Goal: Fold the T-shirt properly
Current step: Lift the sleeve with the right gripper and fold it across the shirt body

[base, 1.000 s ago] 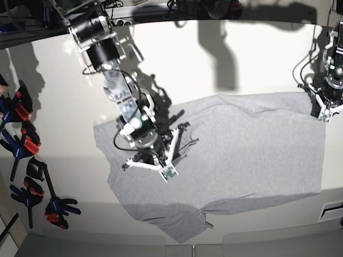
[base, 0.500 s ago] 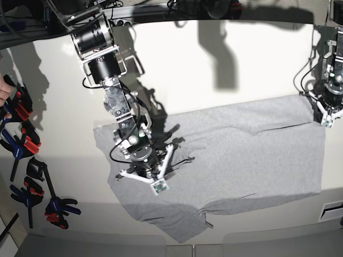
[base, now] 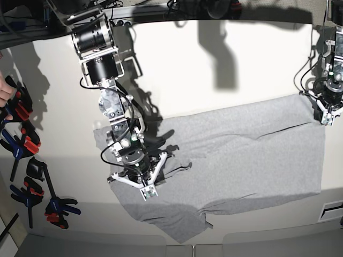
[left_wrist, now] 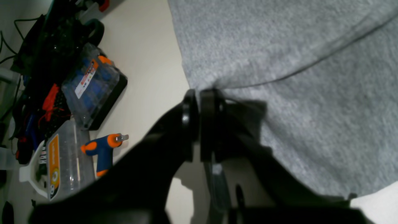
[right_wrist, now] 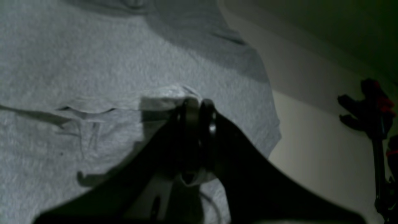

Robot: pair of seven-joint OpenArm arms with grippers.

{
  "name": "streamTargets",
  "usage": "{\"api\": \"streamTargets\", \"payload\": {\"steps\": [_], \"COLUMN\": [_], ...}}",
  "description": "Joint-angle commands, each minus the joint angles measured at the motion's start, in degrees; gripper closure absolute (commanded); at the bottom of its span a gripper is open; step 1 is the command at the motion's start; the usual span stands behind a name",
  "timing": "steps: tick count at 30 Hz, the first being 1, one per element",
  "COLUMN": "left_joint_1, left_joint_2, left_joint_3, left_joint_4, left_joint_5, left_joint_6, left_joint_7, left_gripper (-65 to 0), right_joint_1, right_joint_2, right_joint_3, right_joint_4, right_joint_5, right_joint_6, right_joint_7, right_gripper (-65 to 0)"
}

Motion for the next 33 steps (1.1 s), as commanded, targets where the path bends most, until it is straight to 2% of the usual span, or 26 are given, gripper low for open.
{"api": "streamTargets", "payload": {"steps": [1,3,4,8,9,10,19,22,26,33], "left_joint_1": [-0.9,-0.9,-0.9,-0.9,-0.9,-0.9,-0.9,-0.9,-0.9,-2.8], "left_joint_2": [-1.3,-1.3,-1.3,-1.3,-1.3,-1.3,-1.3,-1.3,-1.3,-1.5], "left_joint_3": [-0.6,-0.6,-0.6,-0.6,-0.6,-0.6,-0.6,-0.6,-0.6,-0.7], "left_joint_4": [0.8,0.8,0.8,0.8,0.8,0.8,0.8,0.8,0.8,0.8], "left_joint_5": [0.1,0.1,0.1,0.1,0.1,0.1,0.2,3.7,9.1,10.7], "left_joint_6": [0.9,0.9,0.9,0.9,0.9,0.9,0.9,0.9,0.9,0.9], "left_joint_7": [-1.4,-1.4,-1.4,-1.4,-1.4,-1.4,-1.1,-0.2,-0.1,0.3], "left_gripper": [0.0,0.0,0.0,0.0,0.0,0.0,0.0,0.0,-16.9,-18.1], "right_joint_1": [2.0,2.0,2.0,2.0,2.0,2.0,2.0,2.0,2.0,2.0], "right_joint_2": [-0.2,-0.2,-0.2,-0.2,-0.2,-0.2,-0.2,-0.2,-0.2,-0.2], "right_joint_3": [0.3,0.3,0.3,0.3,0.3,0.3,0.3,0.3,0.3,0.3], "right_joint_4": [0.9,0.9,0.9,0.9,0.9,0.9,0.9,0.9,0.9,0.9], "right_joint_5": [0.2,0.1,0.1,-0.5,-0.5,-0.5,-0.5,-0.5,-0.2,0.1], "right_joint_6": [-0.5,0.7,1.3,4.2,4.1,4.1,4.1,4.1,4.1,4.1], "right_joint_7": [1.7,1.7,1.8,3.7,4.3,4.8,4.9,4.0,2.3,-1.8], "right_gripper": [0.0,0.0,-2.8,-34.0,-38.2,-39.6,-39.5,-39.5,-39.5,-39.5]}}
